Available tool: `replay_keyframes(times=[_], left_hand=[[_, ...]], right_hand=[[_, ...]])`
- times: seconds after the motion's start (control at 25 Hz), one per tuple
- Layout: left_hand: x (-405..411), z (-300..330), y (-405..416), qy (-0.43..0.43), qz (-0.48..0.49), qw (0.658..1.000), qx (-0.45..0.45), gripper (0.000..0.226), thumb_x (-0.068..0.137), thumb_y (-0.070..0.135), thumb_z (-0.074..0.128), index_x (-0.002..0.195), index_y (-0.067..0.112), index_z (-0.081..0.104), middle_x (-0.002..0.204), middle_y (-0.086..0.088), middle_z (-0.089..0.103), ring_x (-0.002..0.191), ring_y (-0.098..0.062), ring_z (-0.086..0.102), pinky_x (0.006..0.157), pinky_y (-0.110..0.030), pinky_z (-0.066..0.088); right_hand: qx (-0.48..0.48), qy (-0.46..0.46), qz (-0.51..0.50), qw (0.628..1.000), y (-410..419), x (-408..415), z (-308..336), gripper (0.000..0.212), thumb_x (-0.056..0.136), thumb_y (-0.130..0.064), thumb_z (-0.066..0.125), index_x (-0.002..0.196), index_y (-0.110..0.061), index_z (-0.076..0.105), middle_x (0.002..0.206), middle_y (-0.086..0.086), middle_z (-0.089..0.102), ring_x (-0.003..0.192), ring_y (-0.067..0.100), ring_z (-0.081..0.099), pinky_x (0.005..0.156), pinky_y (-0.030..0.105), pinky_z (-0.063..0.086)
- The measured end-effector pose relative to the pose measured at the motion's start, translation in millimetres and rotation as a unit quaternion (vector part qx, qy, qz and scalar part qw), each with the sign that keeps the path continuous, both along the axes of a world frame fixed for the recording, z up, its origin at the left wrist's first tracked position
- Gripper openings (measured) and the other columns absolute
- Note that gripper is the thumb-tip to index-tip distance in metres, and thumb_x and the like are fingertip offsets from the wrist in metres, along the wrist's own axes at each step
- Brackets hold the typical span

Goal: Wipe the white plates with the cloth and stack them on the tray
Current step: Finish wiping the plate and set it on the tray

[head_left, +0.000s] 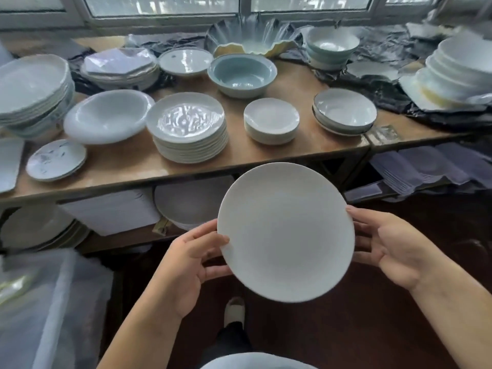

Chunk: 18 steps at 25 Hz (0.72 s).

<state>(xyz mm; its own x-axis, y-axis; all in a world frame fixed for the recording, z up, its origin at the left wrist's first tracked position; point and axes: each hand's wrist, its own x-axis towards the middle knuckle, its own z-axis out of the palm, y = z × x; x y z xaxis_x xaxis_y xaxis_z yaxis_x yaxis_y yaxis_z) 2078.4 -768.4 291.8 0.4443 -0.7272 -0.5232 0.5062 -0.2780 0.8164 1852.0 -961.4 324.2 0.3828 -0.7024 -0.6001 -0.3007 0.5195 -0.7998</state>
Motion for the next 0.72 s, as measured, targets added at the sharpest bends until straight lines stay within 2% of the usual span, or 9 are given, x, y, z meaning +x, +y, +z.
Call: replay_keyframes(times=[0.24, 0.36, 0.44, 0.6, 0.72], left_hand=[[69, 8, -112, 0.007, -0.051, 0.999, 0.006, 0.036, 0.093, 0.0, 0.054, 0.12, 0.015, 0.073, 0.113, -0.009, 0.077, 0.103, -0.027, 0.073, 0.076, -0.043, 0.062], [94, 1, -166, 0.016, -0.045, 0.999, 0.019, 0.036, 0.093, 0.0, 0.054, 0.122, 0.013, 0.072, 0.116, -0.009, 0.076, 0.111, -0.029, 0.071, 0.09, -0.054, 0.059], [106, -6, -199, 0.019, -0.025, 0.999, 0.032, 0.035, 0.094, 0.0, 0.055, 0.121, 0.013, 0.073, 0.115, -0.009, 0.076, 0.11, -0.027, 0.072, 0.094, -0.056, 0.056], [128, -21, -282, 0.038, 0.042, 0.996, 0.063, 0.033, 0.094, -0.002, 0.055, 0.115, 0.013, 0.075, 0.112, -0.009, 0.077, 0.106, -0.027, 0.073, 0.09, -0.053, 0.059], [143, -32, -340, 0.063, 0.104, 0.987, 0.106, 0.031, 0.094, -0.004, 0.055, 0.11, 0.012, 0.076, 0.109, -0.011, 0.078, 0.111, -0.032, 0.07, 0.091, -0.056, 0.058]], right_hand=[[0.006, 0.004, -0.036, 0.999, -100, 57, 6, 0.027, 0.095, -0.029, 0.06, 0.11, -0.011, 0.073, 0.096, 0.005, 0.071, 0.08, 0.023, 0.066, 0.071, 0.041, 0.055], [0.015, 0.006, -0.019, 1.0, -163, 85, -2, 0.028, 0.093, -0.029, 0.063, 0.111, -0.01, 0.074, 0.098, 0.008, 0.072, 0.082, 0.025, 0.067, 0.071, 0.042, 0.056], [0.02, 0.007, -0.003, 1.0, -205, 107, -10, 0.029, 0.092, -0.028, 0.063, 0.112, -0.011, 0.074, 0.099, 0.009, 0.073, 0.085, 0.026, 0.067, 0.074, 0.044, 0.057], [0.036, 0.024, 0.035, 0.998, -307, 162, -28, 0.026, 0.094, -0.026, 0.062, 0.11, -0.01, 0.075, 0.102, 0.012, 0.073, 0.096, 0.029, 0.067, 0.088, 0.05, 0.055], [0.048, 0.052, 0.05, 0.996, -374, 200, -41, 0.021, 0.096, -0.024, 0.061, 0.103, -0.01, 0.075, 0.099, 0.008, 0.074, 0.097, 0.025, 0.068, 0.074, 0.043, 0.058]])
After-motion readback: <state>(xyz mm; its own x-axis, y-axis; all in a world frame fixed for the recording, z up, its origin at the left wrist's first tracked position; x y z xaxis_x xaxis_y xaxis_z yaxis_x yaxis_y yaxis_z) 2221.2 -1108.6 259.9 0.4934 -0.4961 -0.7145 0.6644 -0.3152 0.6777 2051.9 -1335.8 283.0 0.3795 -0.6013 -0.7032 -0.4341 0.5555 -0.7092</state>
